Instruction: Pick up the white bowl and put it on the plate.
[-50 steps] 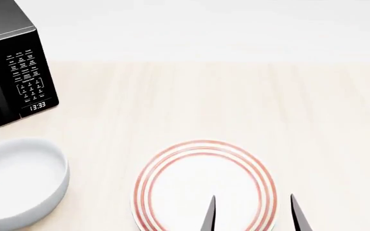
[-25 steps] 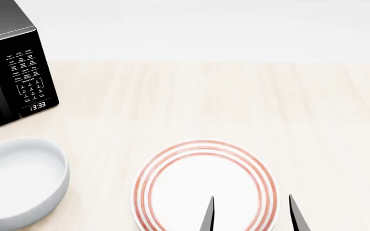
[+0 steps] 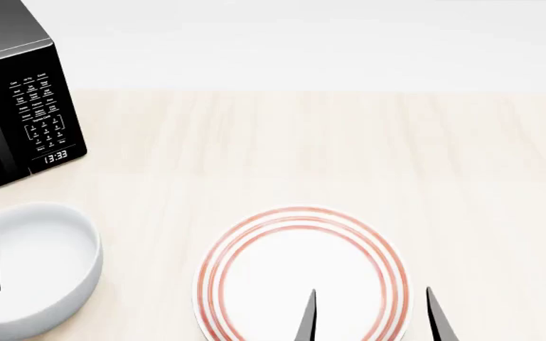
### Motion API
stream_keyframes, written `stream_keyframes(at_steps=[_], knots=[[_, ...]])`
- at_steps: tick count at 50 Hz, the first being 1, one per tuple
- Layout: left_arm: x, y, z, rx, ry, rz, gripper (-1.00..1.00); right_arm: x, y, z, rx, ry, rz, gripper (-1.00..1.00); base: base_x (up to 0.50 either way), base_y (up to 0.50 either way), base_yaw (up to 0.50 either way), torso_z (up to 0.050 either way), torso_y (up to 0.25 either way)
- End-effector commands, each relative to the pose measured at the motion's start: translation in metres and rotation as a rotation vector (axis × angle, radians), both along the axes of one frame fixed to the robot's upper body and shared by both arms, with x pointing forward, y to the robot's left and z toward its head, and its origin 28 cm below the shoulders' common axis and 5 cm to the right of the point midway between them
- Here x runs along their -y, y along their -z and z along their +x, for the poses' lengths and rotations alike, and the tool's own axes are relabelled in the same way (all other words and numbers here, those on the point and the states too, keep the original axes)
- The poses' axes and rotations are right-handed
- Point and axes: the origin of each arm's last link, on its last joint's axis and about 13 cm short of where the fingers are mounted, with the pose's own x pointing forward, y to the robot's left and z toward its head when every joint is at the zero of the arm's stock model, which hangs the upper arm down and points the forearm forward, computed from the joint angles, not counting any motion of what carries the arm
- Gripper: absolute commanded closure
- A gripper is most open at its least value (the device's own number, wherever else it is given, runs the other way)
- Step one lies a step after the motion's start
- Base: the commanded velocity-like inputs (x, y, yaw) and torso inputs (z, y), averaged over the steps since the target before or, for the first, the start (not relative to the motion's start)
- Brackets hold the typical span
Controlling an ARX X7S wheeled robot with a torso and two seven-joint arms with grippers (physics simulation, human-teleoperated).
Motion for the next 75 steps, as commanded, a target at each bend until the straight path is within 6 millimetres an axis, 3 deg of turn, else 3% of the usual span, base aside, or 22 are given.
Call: stream_keyframes(at_steps=[1, 73, 74, 75], knots=[[0.004, 0.011, 0.002, -0.015, -0.016, -0.028, -1.00, 0.002, -0.001, 0.003, 0.008, 0.001, -0.004, -1.00, 0.00, 0.00, 0.00, 0.000, 0.000], [0.002, 0.040, 0.009, -0.042, -0.072, -0.035, -1.00, 0.001, 0.002, 0.002, 0.002, -0.009, -0.008, -1.00, 0.00, 0.00, 0.00, 0.000, 0.000], [0.002, 0.040, 0.009, -0.042, -0.074, -0.035, 1.00, 0.001, 0.002, 0.002, 0.002, -0.010, -0.009, -1.00, 0.00, 0.00, 0.00, 0.000, 0.000], [0.002, 0.040, 0.009, -0.042, -0.074, -0.035, 1.00, 0.001, 0.002, 0.002, 0.002, -0.010, -0.009, -1.00, 0.00, 0.00, 0.00, 0.000, 0.000]])
